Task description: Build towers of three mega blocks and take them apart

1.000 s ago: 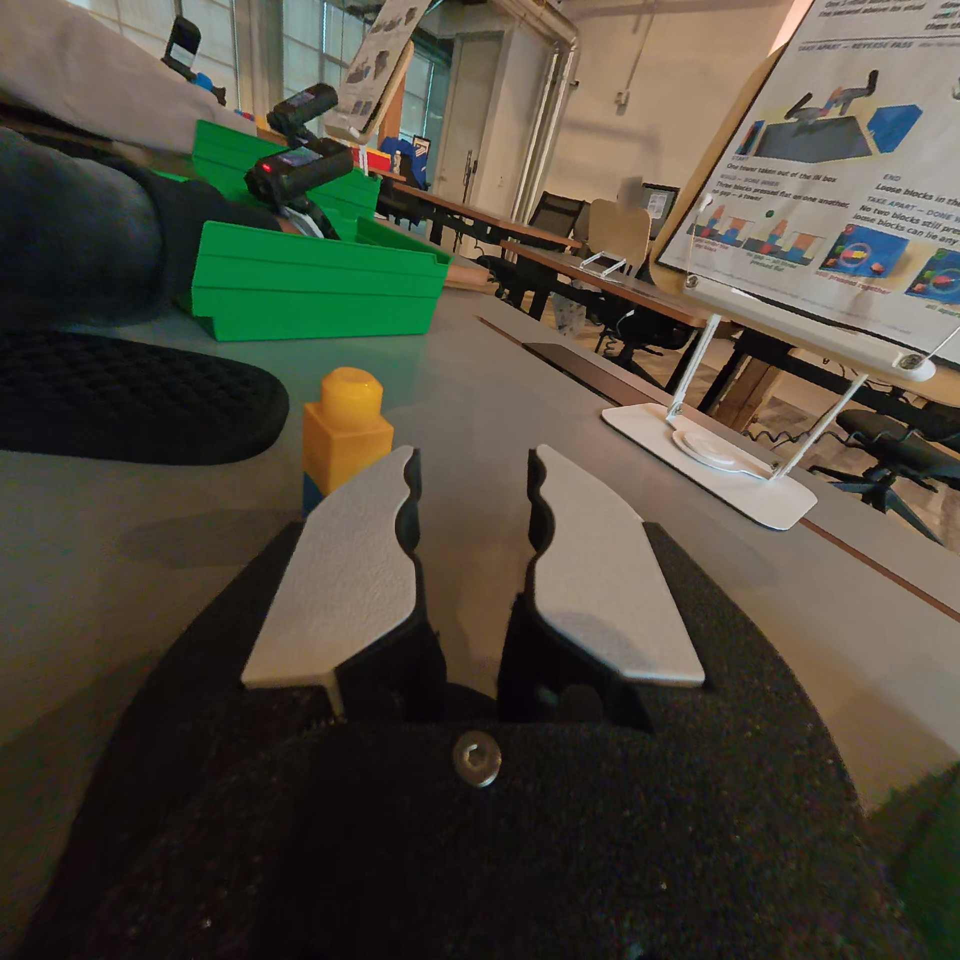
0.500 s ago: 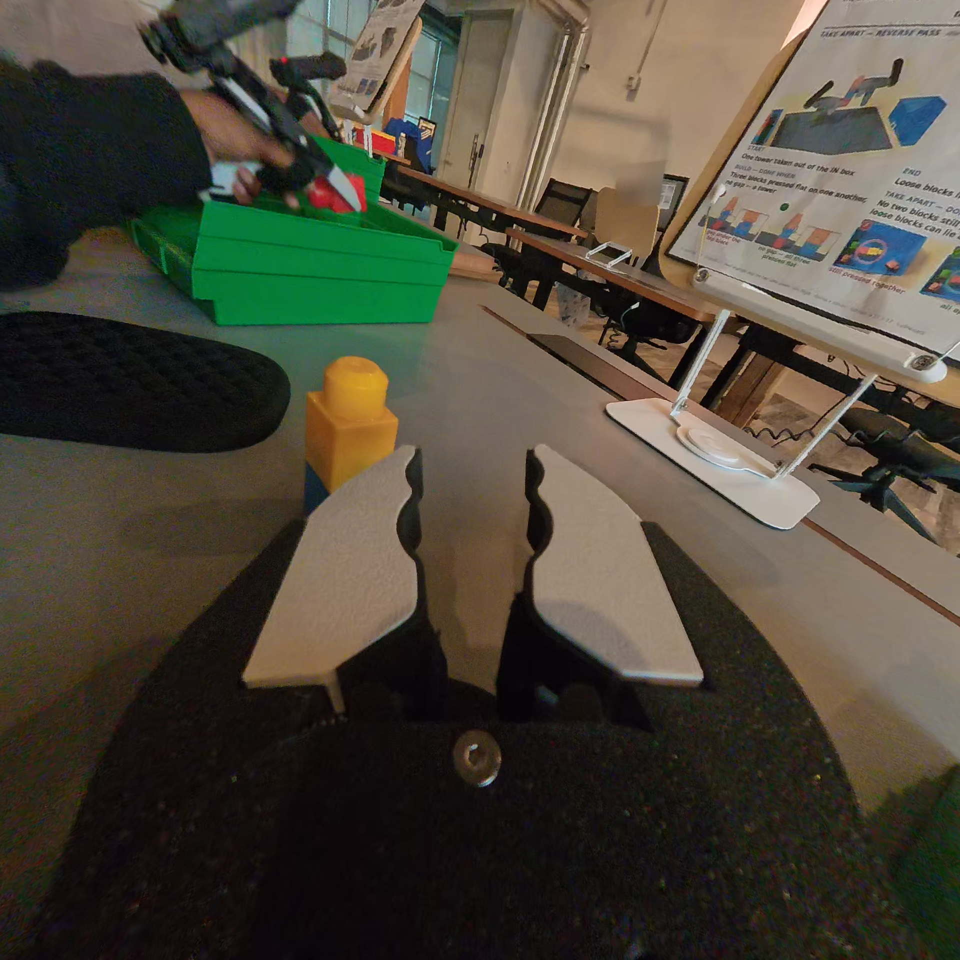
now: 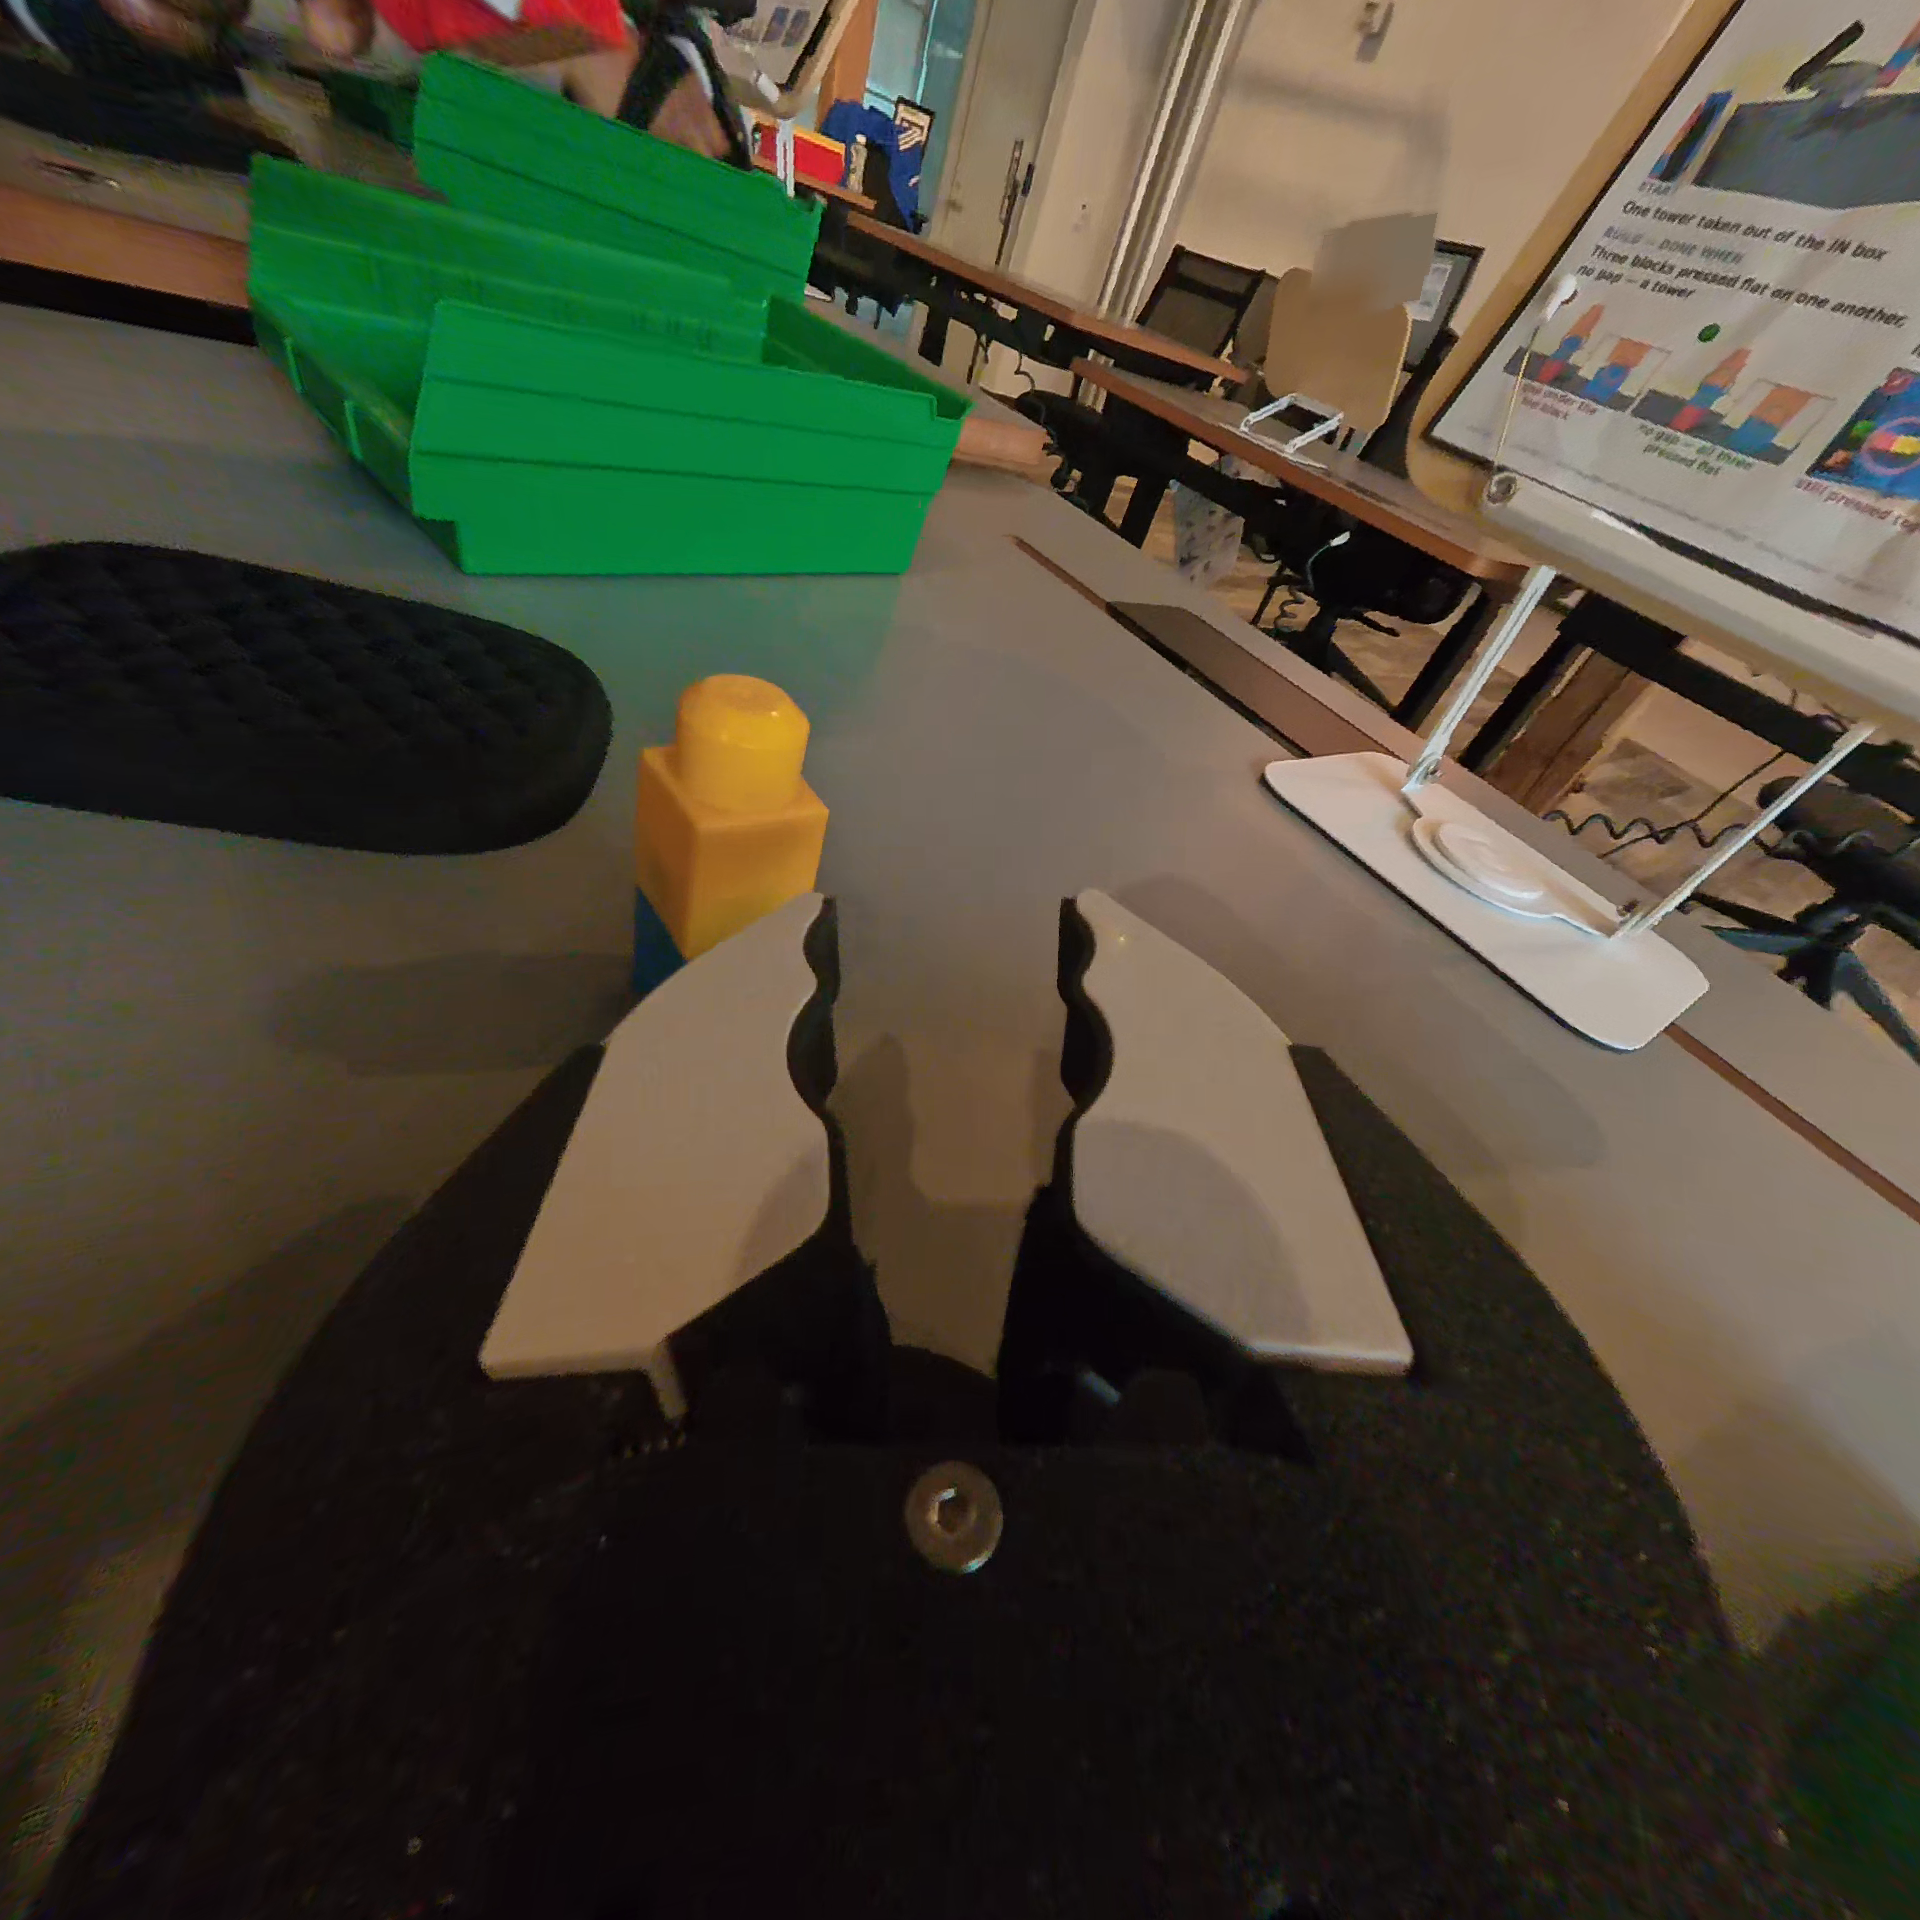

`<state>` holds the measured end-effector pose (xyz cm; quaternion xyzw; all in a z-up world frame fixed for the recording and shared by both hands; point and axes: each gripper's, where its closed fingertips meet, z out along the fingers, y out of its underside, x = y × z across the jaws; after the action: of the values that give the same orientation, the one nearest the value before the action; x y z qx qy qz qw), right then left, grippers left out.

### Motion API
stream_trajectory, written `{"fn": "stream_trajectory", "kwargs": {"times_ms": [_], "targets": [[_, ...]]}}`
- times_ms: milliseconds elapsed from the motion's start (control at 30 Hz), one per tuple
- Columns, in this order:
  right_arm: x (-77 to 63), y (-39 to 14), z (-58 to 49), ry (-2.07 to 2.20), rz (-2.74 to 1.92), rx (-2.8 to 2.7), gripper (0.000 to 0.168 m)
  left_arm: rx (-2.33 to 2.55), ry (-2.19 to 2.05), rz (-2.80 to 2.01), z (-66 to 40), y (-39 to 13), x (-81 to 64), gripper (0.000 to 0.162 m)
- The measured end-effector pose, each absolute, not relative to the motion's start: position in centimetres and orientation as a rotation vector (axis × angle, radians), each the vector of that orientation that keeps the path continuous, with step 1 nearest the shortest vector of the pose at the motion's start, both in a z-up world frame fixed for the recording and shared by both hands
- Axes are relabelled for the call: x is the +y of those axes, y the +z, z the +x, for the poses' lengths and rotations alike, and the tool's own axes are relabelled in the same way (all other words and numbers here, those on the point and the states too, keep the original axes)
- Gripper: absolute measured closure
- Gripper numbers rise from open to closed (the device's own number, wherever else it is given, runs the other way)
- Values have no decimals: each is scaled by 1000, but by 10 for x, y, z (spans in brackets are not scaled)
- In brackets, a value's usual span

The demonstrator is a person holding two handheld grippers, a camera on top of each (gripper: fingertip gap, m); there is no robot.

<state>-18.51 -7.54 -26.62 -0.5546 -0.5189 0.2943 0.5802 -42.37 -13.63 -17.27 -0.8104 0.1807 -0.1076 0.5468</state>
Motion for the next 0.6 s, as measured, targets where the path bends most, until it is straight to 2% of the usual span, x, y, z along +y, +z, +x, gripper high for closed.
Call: {"fn": "stream_trajectory", "kwargs": {"times_ms": [400, 500, 600], "targets": [[-144, -196, -227, 1075, -1204, -1484, 128, 819, -408, -1916, -317, -196, -185, 126], [-173, -188, -244, 1185, -1151, -1596, 133, 887, -439, -1920, -301, -205, -191, 126], [-195, -190, -260, 1270, -1128, -1681, 130, 946, -466, -1930, -289, -214, -198, 126]]}}
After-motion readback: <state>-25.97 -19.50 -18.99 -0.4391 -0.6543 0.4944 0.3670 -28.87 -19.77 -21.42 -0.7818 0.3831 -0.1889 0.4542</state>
